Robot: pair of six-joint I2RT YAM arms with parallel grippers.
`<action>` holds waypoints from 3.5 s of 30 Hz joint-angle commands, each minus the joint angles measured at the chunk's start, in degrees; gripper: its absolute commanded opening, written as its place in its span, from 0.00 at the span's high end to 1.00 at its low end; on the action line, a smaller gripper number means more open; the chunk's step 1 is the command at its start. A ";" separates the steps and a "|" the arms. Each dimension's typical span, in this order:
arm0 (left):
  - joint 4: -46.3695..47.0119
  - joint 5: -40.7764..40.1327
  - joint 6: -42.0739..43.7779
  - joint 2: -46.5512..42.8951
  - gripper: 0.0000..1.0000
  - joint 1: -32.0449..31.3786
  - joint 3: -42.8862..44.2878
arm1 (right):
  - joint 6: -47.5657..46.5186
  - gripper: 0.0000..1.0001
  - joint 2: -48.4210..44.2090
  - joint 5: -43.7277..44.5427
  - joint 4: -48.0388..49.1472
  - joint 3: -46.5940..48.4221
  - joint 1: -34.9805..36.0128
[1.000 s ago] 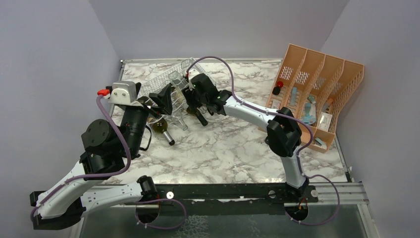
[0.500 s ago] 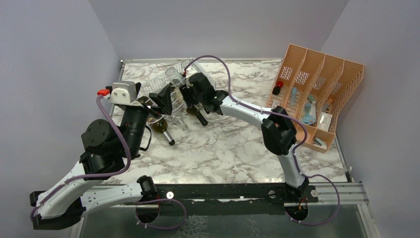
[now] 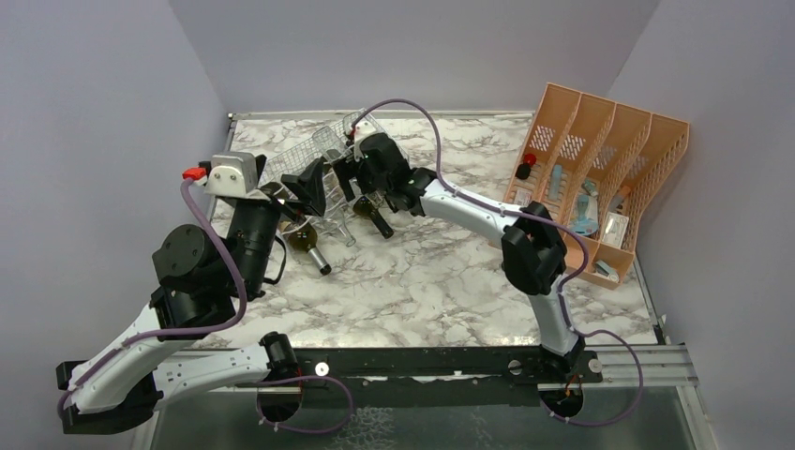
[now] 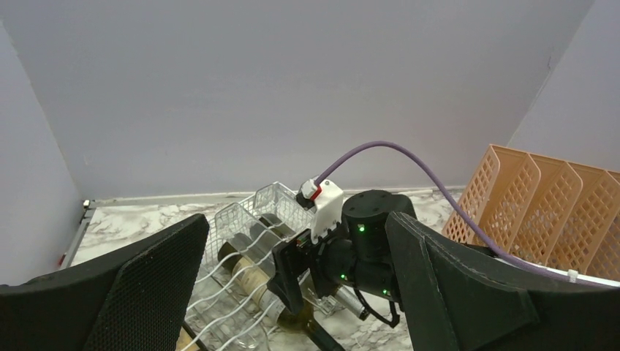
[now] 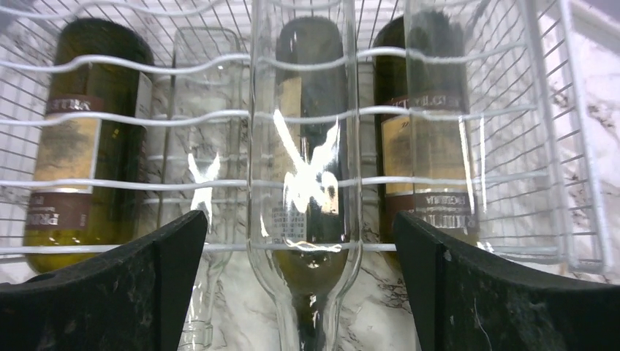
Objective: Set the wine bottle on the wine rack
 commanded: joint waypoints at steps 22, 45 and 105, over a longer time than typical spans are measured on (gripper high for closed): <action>0.20 -0.08 3.32 0.61 0.01 -0.11 9.92 | -4.61 0.12 7.35 -29.26 15.21 15.08 17.65; -6.70 -0.10 -1.32 -0.38 0.01 -0.12 11.56 | -1.51 0.18 35.56 -24.28 35.99 42.18 22.96; -5.25 -1.93 -2.31 1.58 0.01 -0.11 6.00 | -3.60 0.51 -25.57 -14.62 36.23 -35.89 23.20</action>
